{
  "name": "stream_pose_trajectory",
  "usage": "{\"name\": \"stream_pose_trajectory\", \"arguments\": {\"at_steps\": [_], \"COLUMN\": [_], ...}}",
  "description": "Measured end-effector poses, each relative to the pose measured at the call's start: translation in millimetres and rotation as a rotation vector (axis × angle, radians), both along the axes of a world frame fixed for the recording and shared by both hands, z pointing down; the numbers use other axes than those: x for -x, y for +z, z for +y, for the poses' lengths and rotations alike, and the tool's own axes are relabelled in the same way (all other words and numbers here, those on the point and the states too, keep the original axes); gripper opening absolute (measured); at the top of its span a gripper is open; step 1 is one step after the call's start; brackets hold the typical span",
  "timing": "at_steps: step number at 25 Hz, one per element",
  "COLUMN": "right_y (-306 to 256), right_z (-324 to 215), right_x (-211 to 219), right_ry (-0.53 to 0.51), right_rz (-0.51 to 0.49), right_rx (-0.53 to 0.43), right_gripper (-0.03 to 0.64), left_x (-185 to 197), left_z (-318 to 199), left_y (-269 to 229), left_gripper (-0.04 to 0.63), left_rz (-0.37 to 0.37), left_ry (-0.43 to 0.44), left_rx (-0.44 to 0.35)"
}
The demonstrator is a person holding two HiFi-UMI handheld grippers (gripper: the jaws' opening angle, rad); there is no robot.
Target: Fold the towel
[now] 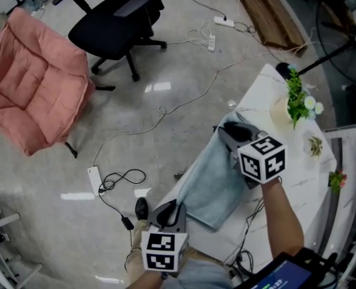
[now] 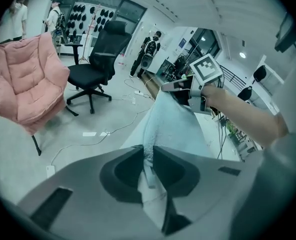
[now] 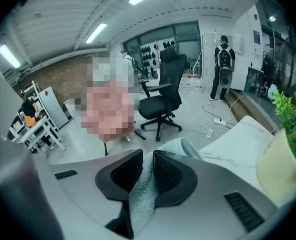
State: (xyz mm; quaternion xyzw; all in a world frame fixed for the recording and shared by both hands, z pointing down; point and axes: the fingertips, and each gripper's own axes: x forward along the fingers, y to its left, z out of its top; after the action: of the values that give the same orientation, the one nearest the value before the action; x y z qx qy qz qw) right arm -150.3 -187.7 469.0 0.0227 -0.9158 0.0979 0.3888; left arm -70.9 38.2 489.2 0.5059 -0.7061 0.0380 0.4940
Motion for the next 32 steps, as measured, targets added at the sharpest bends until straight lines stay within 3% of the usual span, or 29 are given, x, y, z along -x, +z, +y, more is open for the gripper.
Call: {"name": "stream_pose_trajectory", "arguments": {"at_steps": [4, 7, 13, 16, 20, 24, 28, 32], "right_y": [-15.2, 2.3, 24.6, 4.6, -45.3, -52.2, -17.4, 14.6], "right_z": [-30.0, -64.8, -72.1, -63.4, -54.3, -20.5, 56.9, 133.8], "right_x": [-4.7, -10.1, -0.3, -1.7, -42.2, -111.5, -175.2, -200.0], "right_ry": [0.121, 0.210, 0.196, 0.162, 0.201, 0.262, 0.350, 0.362], "right_rz": [-0.069, -0.037, 0.058, -0.003, -0.110, -0.063, -0.006, 0.034], "right_rx": [0.088, 0.092, 0.044, 0.051, 0.044, 0.059, 0.244, 0.380], "right_gripper": [0.063, 0.034, 0.023, 0.066, 0.110, 0.116, 0.152, 0.201], "left_x": [-1.6, -1.2, -1.0, 0.3, 1.9, 3.9, 2.8, 6.0], "left_z": [2.4, 2.2, 1.2, 1.6, 2.2, -0.1, -0.6, -3.4], "left_y": [-0.1, -2.2, 2.5, 2.5, 0.7, -4.9, -2.9, -0.6], "left_gripper": [0.060, 0.060, 0.060, 0.060, 0.064, 0.069, 0.072, 0.072], "left_rz": [0.005, 0.007, 0.000, -0.001, 0.016, 0.034, 0.015, 0.003], "left_ry": [0.002, 0.006, 0.009, 0.020, 0.033, 0.050, 0.108, 0.158], "left_rx": [-0.003, -0.007, 0.005, 0.008, 0.003, -0.011, 0.002, 0.009]}}
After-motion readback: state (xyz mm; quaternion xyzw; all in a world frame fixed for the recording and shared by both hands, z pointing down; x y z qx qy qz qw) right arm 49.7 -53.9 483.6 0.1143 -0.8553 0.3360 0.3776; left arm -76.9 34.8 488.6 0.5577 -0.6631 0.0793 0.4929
